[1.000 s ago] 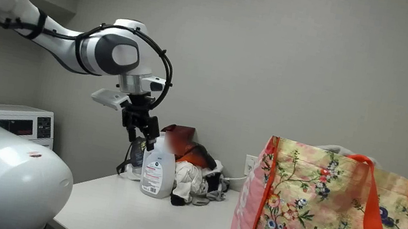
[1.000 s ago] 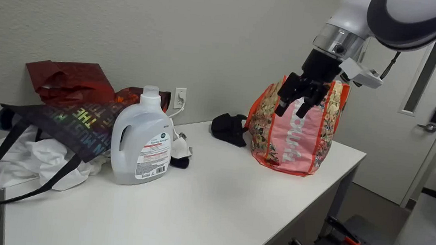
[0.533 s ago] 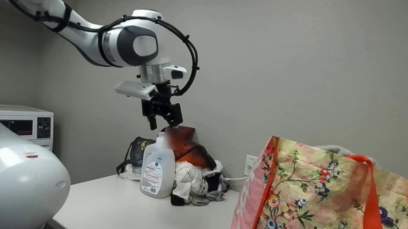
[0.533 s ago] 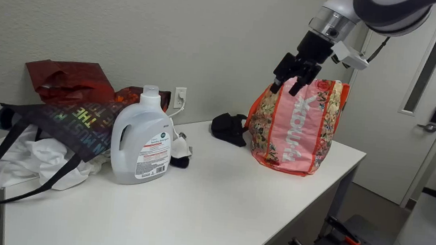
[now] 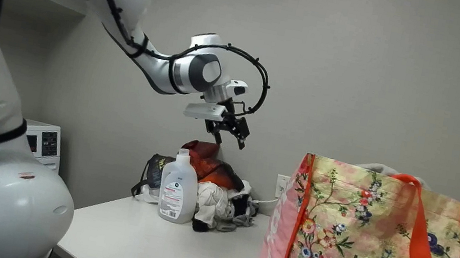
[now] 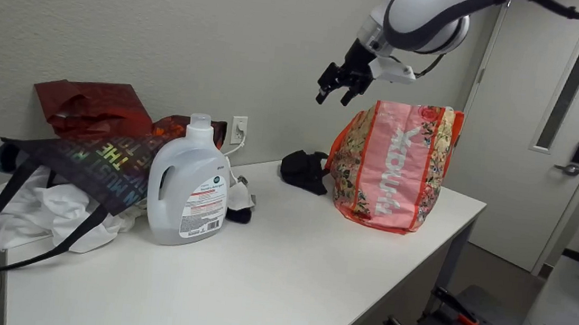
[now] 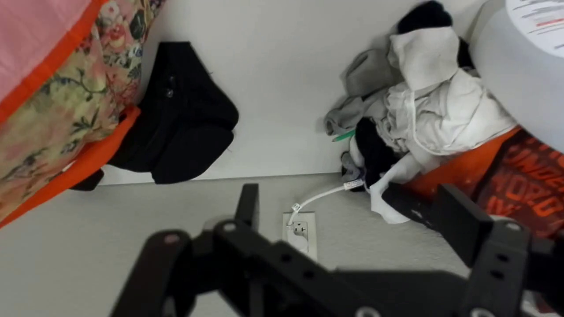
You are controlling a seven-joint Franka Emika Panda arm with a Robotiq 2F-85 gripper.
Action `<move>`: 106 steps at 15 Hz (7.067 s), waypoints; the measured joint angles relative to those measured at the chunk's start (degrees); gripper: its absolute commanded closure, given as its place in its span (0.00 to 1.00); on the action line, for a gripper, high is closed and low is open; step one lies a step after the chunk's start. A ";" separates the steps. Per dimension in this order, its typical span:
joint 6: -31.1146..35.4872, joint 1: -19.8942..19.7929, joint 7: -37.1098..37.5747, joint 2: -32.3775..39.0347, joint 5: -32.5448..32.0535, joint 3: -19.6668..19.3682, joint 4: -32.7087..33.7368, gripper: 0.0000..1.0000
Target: Put the black bag into the bigger bag.
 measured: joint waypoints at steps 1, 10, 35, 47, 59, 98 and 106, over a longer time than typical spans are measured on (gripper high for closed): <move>1.98 -1.17 1.61 3.91 -2.57 0.57 2.38 0.00; 5.99 -4.93 30.92 32.32 -34.52 0.34 22.71 0.00; 6.65 2.02 43.51 54.67 -36.43 -14.83 36.05 0.00; 12.50 1.83 26.75 70.18 -16.90 -18.86 50.08 0.26; 9.20 1.62 21.29 79.03 -8.41 -19.11 63.22 0.96; -29.30 43.08 45.79 51.51 -30.08 -66.32 69.27 0.93; -36.23 50.95 54.28 42.35 -33.03 -78.16 53.88 0.92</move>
